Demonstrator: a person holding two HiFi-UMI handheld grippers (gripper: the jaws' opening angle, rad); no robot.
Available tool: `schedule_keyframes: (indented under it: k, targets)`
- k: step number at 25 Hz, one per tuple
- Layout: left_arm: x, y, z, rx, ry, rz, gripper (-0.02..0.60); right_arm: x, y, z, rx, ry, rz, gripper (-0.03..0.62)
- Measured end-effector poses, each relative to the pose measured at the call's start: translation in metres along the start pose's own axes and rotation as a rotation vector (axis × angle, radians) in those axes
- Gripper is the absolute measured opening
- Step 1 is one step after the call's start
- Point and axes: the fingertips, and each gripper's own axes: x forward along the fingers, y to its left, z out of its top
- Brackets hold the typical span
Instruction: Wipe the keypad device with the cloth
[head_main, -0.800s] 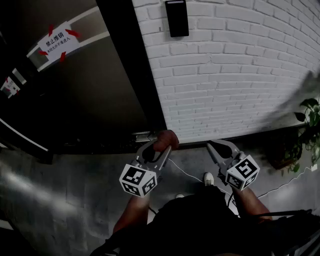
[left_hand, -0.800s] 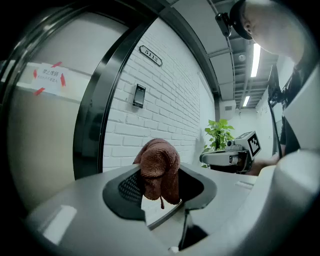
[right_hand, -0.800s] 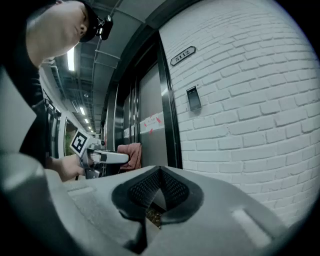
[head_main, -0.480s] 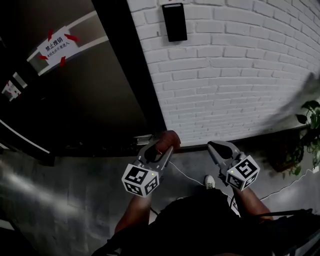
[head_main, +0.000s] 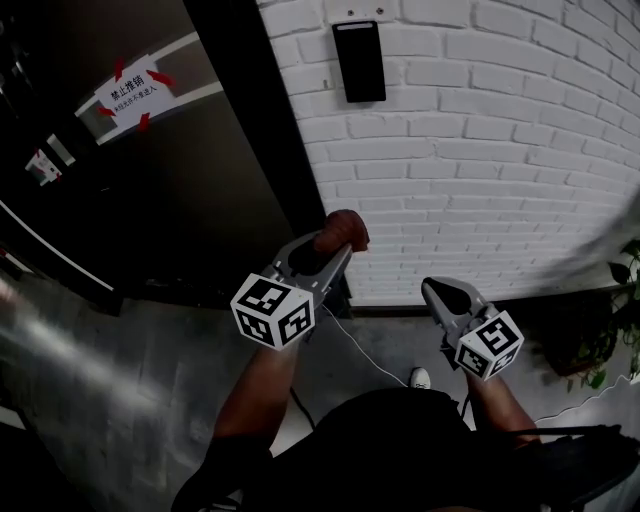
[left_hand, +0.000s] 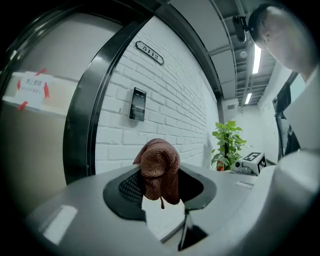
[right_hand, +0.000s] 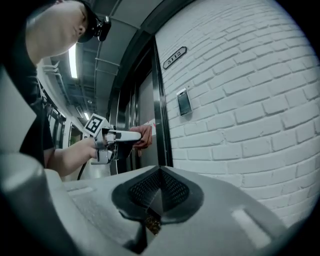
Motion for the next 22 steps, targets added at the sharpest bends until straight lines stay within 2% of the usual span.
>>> schedule_keyframes:
  k: [4,7,13,16,22]
  targets:
    - [0.027,0.016,0.052,0.081,-0.047,0.046,0.169,0.002,-0.027,0.003,-0.001,-0.009,0.028,-0.009]
    - [0.046,0.023,0.099,0.170,-0.087,0.082,0.169,0.006,-0.046,0.006,-0.008,-0.007,0.055,-0.009]
    - [0.083,0.028,0.173,0.322,-0.108,0.155,0.169,0.010,-0.071,0.017,-0.030,-0.006,0.118,-0.009]
    - [0.096,0.036,0.205,0.336,-0.135,0.187,0.167,0.013,-0.084,0.018,-0.040,0.001,0.144,-0.009]
    - [0.116,0.053,0.256,0.314,-0.219,0.259,0.166,0.022,-0.096,0.020,-0.050,0.019,0.193,-0.009]
